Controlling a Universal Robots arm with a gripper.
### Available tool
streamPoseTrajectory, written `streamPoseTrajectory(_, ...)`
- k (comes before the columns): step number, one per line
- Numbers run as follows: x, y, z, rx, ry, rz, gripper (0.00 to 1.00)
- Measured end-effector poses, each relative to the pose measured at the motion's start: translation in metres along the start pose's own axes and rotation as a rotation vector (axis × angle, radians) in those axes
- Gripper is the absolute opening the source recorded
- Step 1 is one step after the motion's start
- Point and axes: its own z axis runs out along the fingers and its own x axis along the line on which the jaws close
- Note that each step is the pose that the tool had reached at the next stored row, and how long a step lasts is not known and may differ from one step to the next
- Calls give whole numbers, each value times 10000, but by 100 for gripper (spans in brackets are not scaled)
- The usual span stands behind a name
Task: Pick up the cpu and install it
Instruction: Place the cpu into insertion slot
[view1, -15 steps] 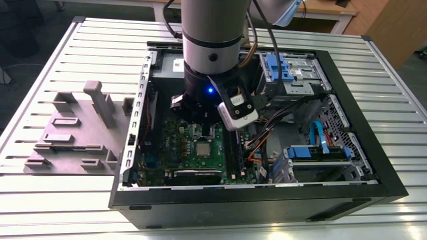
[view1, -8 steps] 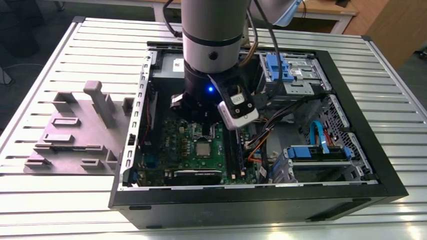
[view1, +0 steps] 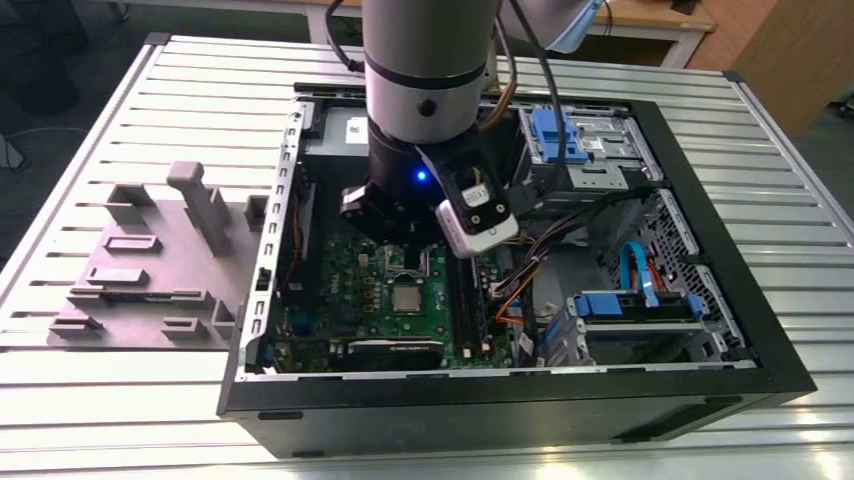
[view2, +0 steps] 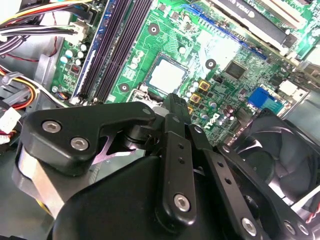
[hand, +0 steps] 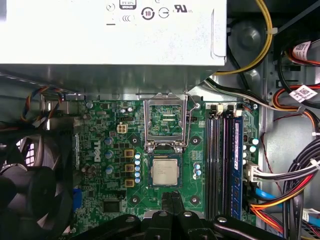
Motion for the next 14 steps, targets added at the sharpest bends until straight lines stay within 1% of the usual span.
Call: streamPoseTrajectory(14, -1, -1, -44, 0, 0, 0, 10)
